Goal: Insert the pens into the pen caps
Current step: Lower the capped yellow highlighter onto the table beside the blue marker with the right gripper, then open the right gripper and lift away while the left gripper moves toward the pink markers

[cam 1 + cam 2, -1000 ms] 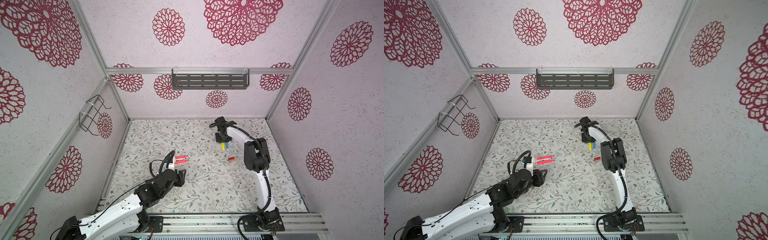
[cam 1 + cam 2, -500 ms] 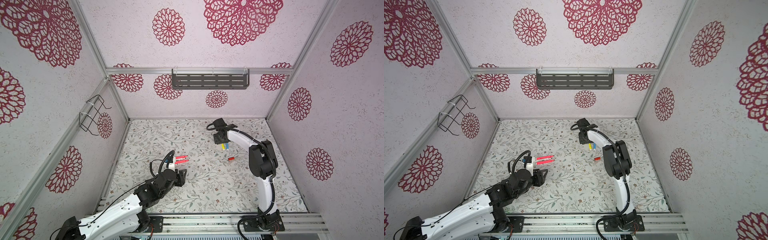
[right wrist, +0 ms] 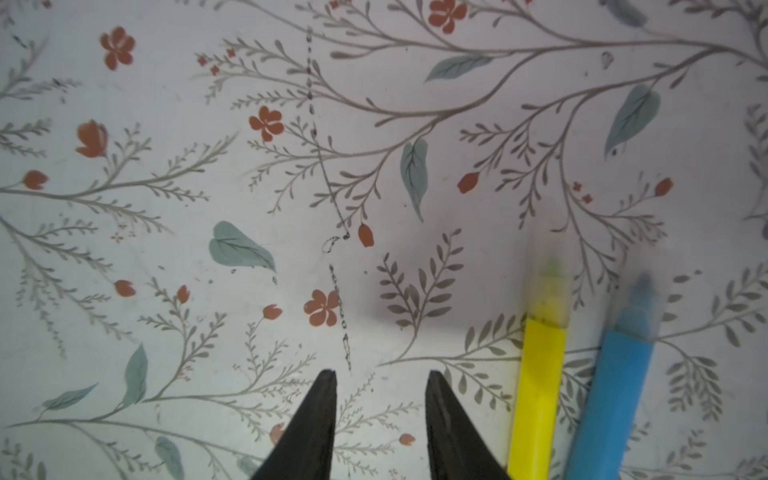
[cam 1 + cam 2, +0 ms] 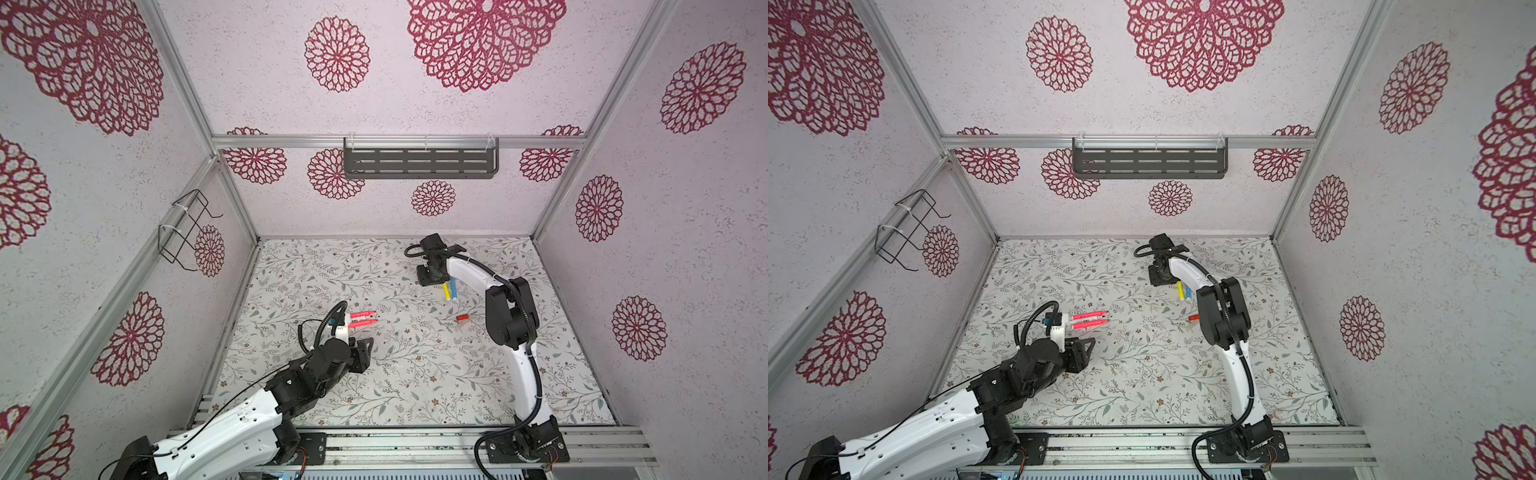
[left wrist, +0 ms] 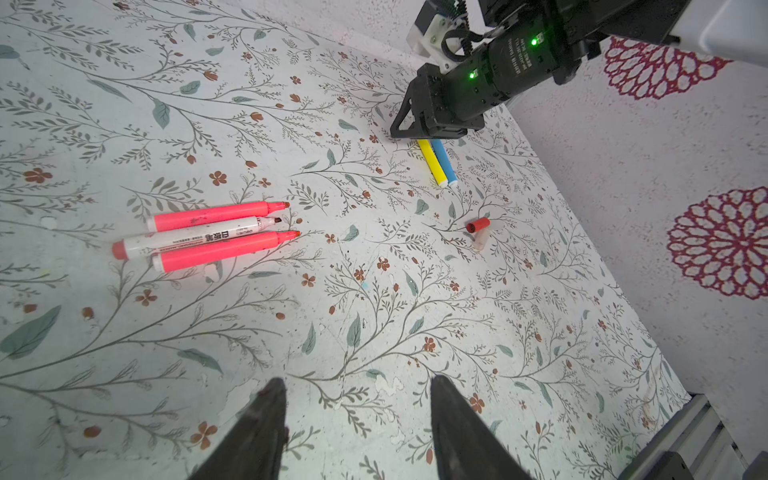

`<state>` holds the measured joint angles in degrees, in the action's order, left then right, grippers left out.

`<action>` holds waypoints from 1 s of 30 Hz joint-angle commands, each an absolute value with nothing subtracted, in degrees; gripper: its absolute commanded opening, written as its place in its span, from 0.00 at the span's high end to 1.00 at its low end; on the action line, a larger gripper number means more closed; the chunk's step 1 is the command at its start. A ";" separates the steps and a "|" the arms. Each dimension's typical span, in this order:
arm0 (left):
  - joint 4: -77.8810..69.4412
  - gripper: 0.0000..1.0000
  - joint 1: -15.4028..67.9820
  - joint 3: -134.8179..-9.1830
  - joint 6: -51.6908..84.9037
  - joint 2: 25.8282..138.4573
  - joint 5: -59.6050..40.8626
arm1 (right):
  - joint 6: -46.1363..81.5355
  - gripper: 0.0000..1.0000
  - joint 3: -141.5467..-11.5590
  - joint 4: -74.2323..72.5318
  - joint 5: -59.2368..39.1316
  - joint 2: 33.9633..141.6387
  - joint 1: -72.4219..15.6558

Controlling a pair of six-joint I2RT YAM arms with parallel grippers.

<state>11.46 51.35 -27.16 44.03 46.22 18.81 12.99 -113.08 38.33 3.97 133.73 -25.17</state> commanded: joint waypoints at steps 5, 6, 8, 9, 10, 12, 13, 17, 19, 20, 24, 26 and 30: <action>11.51 0.42 51.67 -26.10 44.48 44.78 19.86 | 15.79 0.62 -115.67 43.41 4.34 135.02 -23.39; 11.46 0.42 51.68 -26.02 44.50 44.74 19.86 | 15.97 0.62 -115.66 43.50 4.46 135.10 -23.21; 11.52 0.42 51.68 -26.02 44.50 44.65 19.86 | 16.43 0.62 -115.53 43.65 4.98 135.41 -22.87; 11.60 0.42 51.68 -26.03 44.48 44.65 19.86 | 16.68 0.62 -115.49 43.65 5.27 135.51 -22.59; 11.67 0.42 51.68 -26.02 44.47 44.57 19.91 | 16.99 0.62 -115.47 43.77 5.60 135.68 -22.37; 11.81 0.42 51.68 -26.02 44.47 44.40 19.95 | 17.39 0.62 -115.49 44.08 5.83 136.04 -21.86; 11.92 0.42 51.68 -26.02 44.47 44.22 20.02 | 17.59 0.62 -115.46 44.27 6.01 136.19 -21.73; 12.04 0.42 51.68 -25.84 44.47 43.62 20.13 | 18.37 0.62 -114.41 44.15 8.26 135.78 -21.53; 12.01 0.42 51.68 -25.84 44.39 43.44 20.13 | 18.88 0.62 -113.46 43.57 8.97 135.05 -21.44; 11.99 0.42 51.68 -25.84 44.41 43.42 20.13 | 19.12 0.62 -113.15 43.21 9.18 134.92 -21.45; 12.00 0.42 51.67 -26.02 44.17 43.53 20.13 | 20.30 0.61 -112.21 42.55 10.89 133.81 -21.26; 12.01 0.42 51.68 -26.02 44.12 43.51 20.21 | 20.99 0.61 -111.65 42.14 11.50 133.35 -21.10; 12.04 0.42 51.68 -26.10 44.08 43.43 20.26 | 21.71 0.61 -110.93 41.93 11.65 132.56 -20.78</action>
<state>11.68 51.35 -26.28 44.01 43.92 19.03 19.73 -111.96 40.27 9.17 135.00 -21.85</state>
